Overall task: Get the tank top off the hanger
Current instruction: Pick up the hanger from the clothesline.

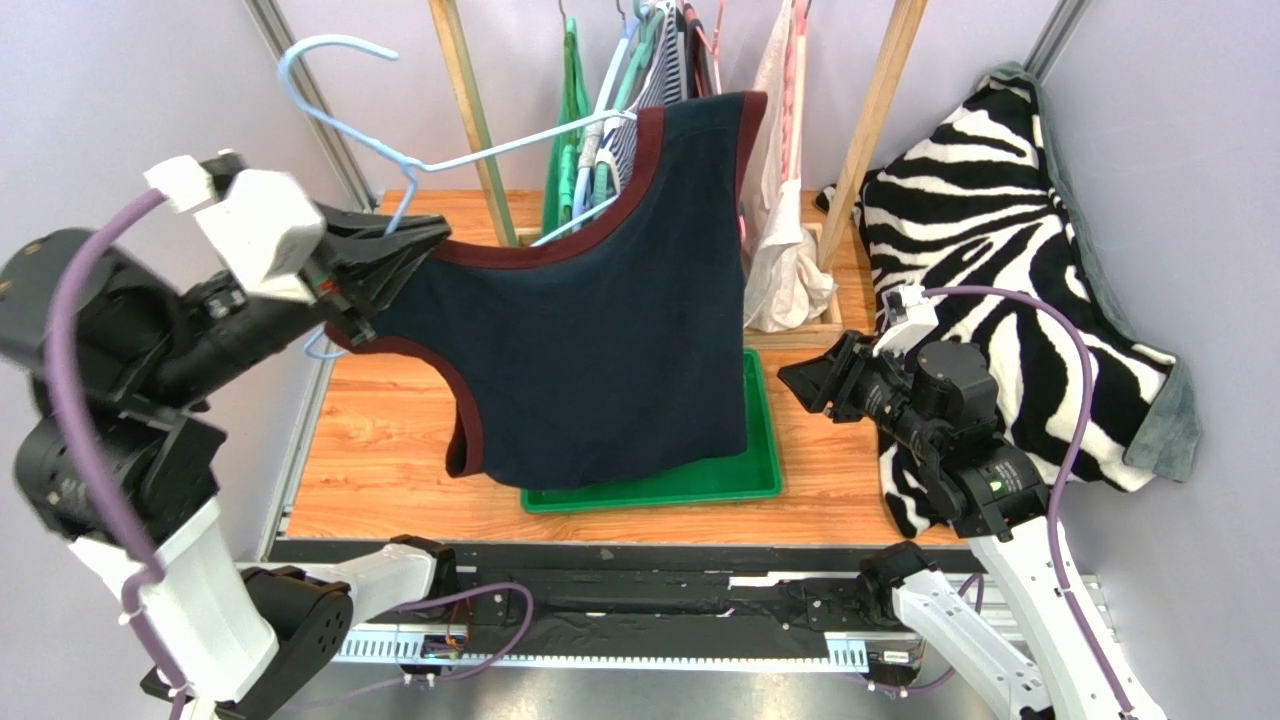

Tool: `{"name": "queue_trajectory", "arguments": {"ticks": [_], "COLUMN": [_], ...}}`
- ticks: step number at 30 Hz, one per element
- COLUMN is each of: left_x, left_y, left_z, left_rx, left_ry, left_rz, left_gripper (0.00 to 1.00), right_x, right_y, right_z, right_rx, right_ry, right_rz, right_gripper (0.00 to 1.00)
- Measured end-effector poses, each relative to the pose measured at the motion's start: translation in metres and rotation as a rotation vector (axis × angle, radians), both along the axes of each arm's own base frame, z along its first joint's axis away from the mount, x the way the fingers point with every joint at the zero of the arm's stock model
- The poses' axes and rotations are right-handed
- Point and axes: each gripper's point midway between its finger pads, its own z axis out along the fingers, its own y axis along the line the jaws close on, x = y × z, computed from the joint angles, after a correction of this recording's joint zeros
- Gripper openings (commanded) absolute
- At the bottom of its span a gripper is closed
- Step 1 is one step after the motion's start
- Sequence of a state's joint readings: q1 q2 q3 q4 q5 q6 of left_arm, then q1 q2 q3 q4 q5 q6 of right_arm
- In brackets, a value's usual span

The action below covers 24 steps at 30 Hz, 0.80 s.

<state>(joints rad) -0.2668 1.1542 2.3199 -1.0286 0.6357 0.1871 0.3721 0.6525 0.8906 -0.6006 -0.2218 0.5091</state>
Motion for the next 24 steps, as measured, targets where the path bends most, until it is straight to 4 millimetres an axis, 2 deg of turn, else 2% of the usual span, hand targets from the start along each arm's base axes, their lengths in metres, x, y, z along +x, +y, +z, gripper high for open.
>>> {"name": "queue_trajectory", "arguments": {"ticks": [4, 7, 9, 12, 14, 18, 19, 21, 24], "left_x": [-0.027, -0.043, -0.044, -0.026, -0.003, 0.041, 0.05, 0.065, 0.072], "left_y": [0.002, 0.005, 0.005, 0.002, -0.001, -0.004, -0.005, -0.008, -0.013], "left_z": [0.02, 0.016, 0.005, -0.023, -0.048, -0.095, -0.105, -0.124, -0.147], "left_rx": [-0.022, -0.024, -0.013, 0.019, 0.049, 0.11, 0.123, 0.158, 0.208], "left_ry": [-0.083, -0.103, -0.084, -0.012, 0.063, 0.208, 0.236, 0.282, 0.324], "left_rz": [-0.032, -0.045, -0.045, -0.035, -0.016, 0.035, 0.044, 0.06, 0.062], "left_gripper": [0.0, 0.0, 0.0, 0.0, 0.0, 0.0, 0.0, 0.0, 0.0], "right_x": [0.0, -0.001, -0.001, 0.0, 0.0, 0.0, 0.0, -0.001, -0.004], "right_y": [0.0, 0.0, 0.001, 0.002, 0.003, 0.006, 0.007, 0.012, 0.021], "right_z": [0.0, 0.0, 0.001, 0.003, 0.007, 0.022, 0.027, 0.041, 0.057], "right_rx": [-0.001, 0.001, 0.001, 0.007, 0.012, 0.03, 0.036, 0.053, 0.075], "right_ry": [0.0, -0.001, -0.002, -0.014, -0.023, -0.057, -0.074, -0.114, -0.165], "right_rz": [0.001, 0.005, 0.006, 0.009, 0.014, 0.03, 0.036, 0.056, 0.088], "right_gripper": [0.44, 0.48, 0.49, 0.52, 0.56, 0.73, 0.74, 0.78, 0.81]}}
